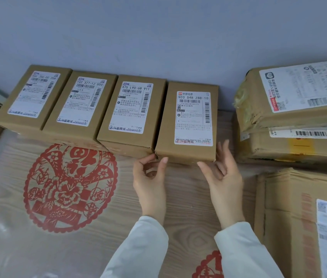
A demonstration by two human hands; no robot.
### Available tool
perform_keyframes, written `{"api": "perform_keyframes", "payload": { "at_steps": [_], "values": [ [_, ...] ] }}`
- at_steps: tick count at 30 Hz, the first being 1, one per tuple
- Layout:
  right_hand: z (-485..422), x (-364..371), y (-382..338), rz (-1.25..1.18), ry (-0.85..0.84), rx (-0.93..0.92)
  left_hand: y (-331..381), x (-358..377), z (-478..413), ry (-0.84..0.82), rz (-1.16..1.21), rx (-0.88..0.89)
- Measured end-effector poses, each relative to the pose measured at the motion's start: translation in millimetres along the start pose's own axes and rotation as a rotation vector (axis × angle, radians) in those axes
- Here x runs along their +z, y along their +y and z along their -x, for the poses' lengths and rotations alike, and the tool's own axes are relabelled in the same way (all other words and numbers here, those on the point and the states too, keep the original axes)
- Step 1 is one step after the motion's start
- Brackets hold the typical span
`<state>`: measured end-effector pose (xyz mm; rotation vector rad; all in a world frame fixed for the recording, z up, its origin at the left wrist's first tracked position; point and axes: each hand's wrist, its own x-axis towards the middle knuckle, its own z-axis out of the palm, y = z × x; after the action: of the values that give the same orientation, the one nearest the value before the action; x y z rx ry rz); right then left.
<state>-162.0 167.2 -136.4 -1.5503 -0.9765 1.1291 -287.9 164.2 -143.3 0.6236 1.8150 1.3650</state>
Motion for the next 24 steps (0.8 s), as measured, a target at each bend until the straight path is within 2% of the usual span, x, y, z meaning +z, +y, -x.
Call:
{"api": "perform_keyframes", "payload": {
  "at_steps": [8, 11, 13, 17, 21, 24],
  "values": [
    [69.7, -19.9, -30.2, 0.038, 0.045, -0.083, 2.5, -25.2, 54.3, -0.182, -0.047, -0.010],
    [105.3, -39.9, -42.8, 0.106, 0.073, -0.160, -0.2, -34.0, 90.1, -0.326, -0.070, -0.022],
    [124.3, -54.0, -47.5, 0.144, 0.135, -0.197, -8.3, -35.7, 108.3, -0.430, -0.099, -0.056],
    [167.3, -107.0, -50.1, 0.130, 0.387, -0.220, -11.9, -27.3, 149.8, -0.684, -0.194, -0.111],
    [190.2, -167.5, -34.7, 0.077, 0.567, -0.004, -5.6, -11.1, 180.7, -0.817, -0.280, -0.123],
    [185.7, -198.2, -18.5, 0.068, 0.536, 0.165, -2.5, -0.4, 191.5, -0.803, -0.290, -0.152]
  ]
}}
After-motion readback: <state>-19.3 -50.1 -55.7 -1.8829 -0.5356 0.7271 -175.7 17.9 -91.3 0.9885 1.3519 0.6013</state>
